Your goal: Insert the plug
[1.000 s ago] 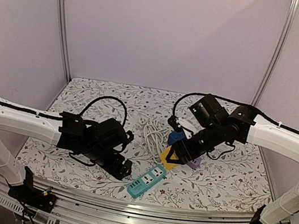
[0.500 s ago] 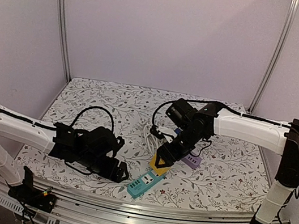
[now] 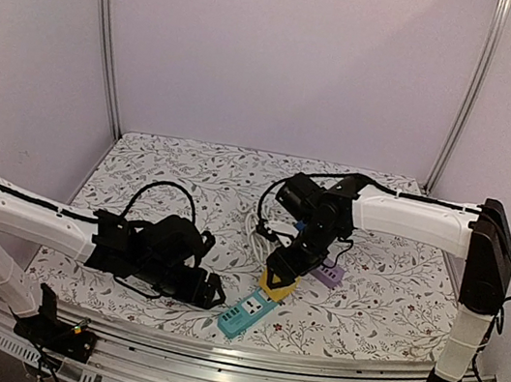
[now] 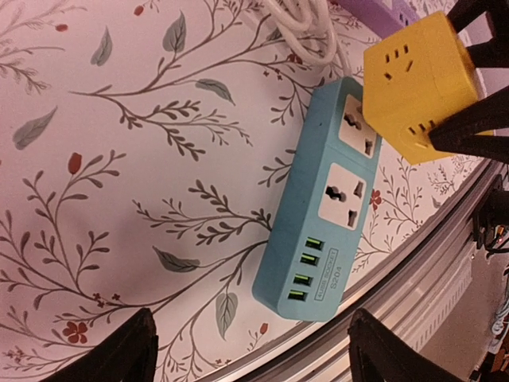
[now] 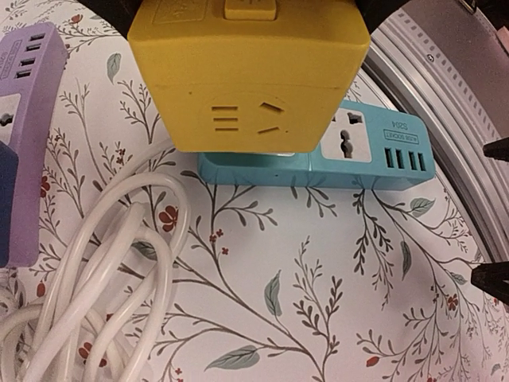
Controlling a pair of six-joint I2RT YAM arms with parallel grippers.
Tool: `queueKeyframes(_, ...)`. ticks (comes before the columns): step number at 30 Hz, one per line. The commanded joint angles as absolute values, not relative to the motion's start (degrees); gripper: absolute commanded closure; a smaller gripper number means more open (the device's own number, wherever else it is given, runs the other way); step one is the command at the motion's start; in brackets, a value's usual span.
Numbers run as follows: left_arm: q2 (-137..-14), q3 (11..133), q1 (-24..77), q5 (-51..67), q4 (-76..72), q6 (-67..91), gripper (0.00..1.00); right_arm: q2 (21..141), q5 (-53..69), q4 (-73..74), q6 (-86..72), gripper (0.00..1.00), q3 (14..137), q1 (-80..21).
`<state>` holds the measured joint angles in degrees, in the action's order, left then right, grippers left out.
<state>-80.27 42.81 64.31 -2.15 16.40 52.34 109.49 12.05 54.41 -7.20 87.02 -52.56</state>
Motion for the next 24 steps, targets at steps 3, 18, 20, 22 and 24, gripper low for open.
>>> queueKeyframes(3,-80.6,41.7,64.7,-1.8,15.4,52.4,0.18,111.0,11.1,54.5,-7.8,1.00,89.7,-53.1)
queueKeyframes(18,-80.8,41.1,64.7,-2.0,15.3,52.3,0.20,110.0,10.7,56.8,-8.0,1.00,89.7,-54.1)
queueKeyframes(20,-81.0,41.1,64.7,-1.9,15.1,52.3,0.20,109.6,10.9,56.8,-8.1,1.00,89.3,-54.1)
queueKeyframes(22,-81.3,41.3,64.7,-1.8,14.8,52.3,0.20,109.7,11.2,56.8,-8.2,1.00,88.9,-54.2)
queueKeyframes(24,-81.7,41.5,64.7,-1.7,14.8,52.2,0.20,109.9,11.1,56.7,-8.3,1.00,88.7,-54.4)
